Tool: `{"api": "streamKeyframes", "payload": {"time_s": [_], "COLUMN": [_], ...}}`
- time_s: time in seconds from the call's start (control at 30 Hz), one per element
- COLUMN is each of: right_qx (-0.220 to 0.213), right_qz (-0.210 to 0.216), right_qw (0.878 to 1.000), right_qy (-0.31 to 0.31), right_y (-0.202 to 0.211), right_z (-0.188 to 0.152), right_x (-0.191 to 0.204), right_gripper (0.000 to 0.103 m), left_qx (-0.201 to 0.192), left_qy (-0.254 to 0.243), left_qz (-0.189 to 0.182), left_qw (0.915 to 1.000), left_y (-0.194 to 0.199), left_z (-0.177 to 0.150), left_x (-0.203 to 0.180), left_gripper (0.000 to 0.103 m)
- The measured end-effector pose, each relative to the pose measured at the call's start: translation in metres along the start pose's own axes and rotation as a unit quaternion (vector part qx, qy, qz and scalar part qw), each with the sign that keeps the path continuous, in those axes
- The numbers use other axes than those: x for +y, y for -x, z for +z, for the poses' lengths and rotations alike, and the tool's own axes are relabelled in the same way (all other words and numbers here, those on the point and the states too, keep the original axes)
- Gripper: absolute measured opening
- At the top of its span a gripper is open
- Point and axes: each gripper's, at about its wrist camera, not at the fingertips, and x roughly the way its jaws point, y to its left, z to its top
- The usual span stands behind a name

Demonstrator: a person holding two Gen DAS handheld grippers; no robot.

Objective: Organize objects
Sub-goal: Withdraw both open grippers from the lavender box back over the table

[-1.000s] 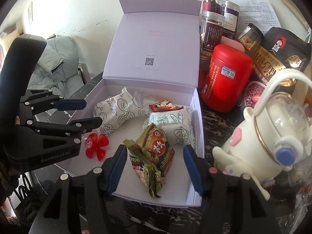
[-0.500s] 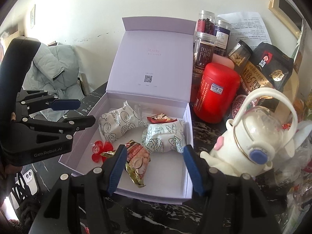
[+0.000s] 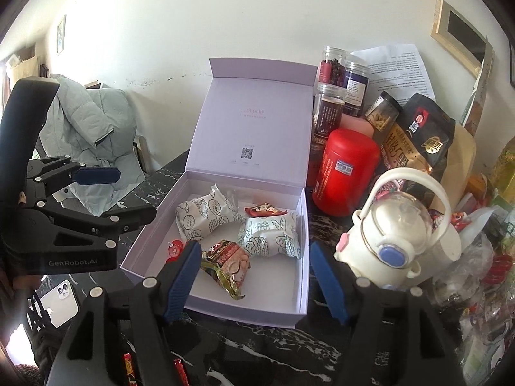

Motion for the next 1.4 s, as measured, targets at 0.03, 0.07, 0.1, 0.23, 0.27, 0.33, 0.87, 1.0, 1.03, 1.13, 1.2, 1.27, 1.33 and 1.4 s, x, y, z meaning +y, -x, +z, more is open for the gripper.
{"api": "streamKeyframes", "payload": {"time_s": [0.03, 0.07, 0.1, 0.23, 0.27, 0.33, 0.87, 1.0, 1.03, 1.13, 1.2, 1.27, 1.33, 1.4], "right_qx": [-0.002, -0.004, -0.005, -0.011, -0.012, -0.015, -0.039, -0.039, -0.038, -0.033, -0.028, -0.023, -0.016, -0.008], "right_qz": [-0.001, -0.002, -0.003, -0.007, -0.008, -0.007, -0.019, -0.017, -0.016, -0.012, -0.009, -0.004, 0.000, 0.003], "right_qw": [1.000, 1.000, 1.000, 1.000, 1.000, 1.000, 0.999, 0.999, 0.999, 0.999, 0.999, 1.000, 1.000, 1.000], "right_qy": [-0.002, -0.005, -0.007, -0.010, -0.010, -0.010, -0.016, -0.016, -0.016, -0.015, -0.017, -0.020, -0.022, -0.023], "right_y": [0.003, 0.006, 0.008, 0.020, 0.023, 0.029, 0.086, 0.094, 0.095, 0.097, 0.097, 0.096, 0.094, 0.091], "right_z": [0.000, 0.000, 0.000, -0.003, -0.004, -0.005, -0.029, -0.040, -0.042, -0.051, -0.057, -0.064, -0.072, -0.080], "right_x": [-0.001, -0.002, -0.002, -0.002, -0.002, -0.001, 0.009, 0.014, 0.014, 0.017, 0.018, 0.019, 0.019, 0.021], "right_gripper": [0.074, 0.074, 0.074, 0.075, 0.075, 0.075, 0.079, 0.080, 0.080, 0.080, 0.080, 0.080, 0.080, 0.080], "left_qx": [-0.001, -0.003, -0.005, -0.007, -0.009, -0.018, -0.056, -0.057, -0.057, -0.052, -0.047, -0.041, -0.035, -0.027], "left_qy": [0.002, 0.004, 0.005, 0.005, 0.004, 0.001, 0.041, 0.046, 0.045, 0.041, 0.040, 0.042, 0.047, 0.049], "left_qz": [0.001, 0.002, 0.002, 0.002, 0.002, 0.010, 0.028, 0.022, 0.021, 0.017, 0.011, 0.006, 0.003, 0.001], "left_qw": [1.0000, 1.0000, 1.0000, 1.0000, 0.9999, 0.9998, 0.9972, 0.9971, 0.9972, 0.9977, 0.9980, 0.9982, 0.9983, 0.9985], "left_y": [0.003, 0.006, 0.009, 0.018, 0.022, 0.030, 0.087, 0.095, 0.097, 0.100, 0.102, 0.102, 0.101, 0.098], "left_z": [0.000, -0.001, -0.002, -0.004, -0.005, -0.007, -0.032, -0.042, -0.045, -0.056, -0.064, -0.072, -0.080, -0.088], "left_x": [0.000, 0.000, 0.000, -0.002, -0.003, -0.005, -0.011, -0.014, -0.015, -0.020, -0.024, -0.026, -0.028, -0.029], "left_gripper": [0.078, 0.079, 0.081, 0.081, 0.081, 0.082, 0.100, 0.100, 0.100, 0.100, 0.100, 0.100, 0.100, 0.100]}}
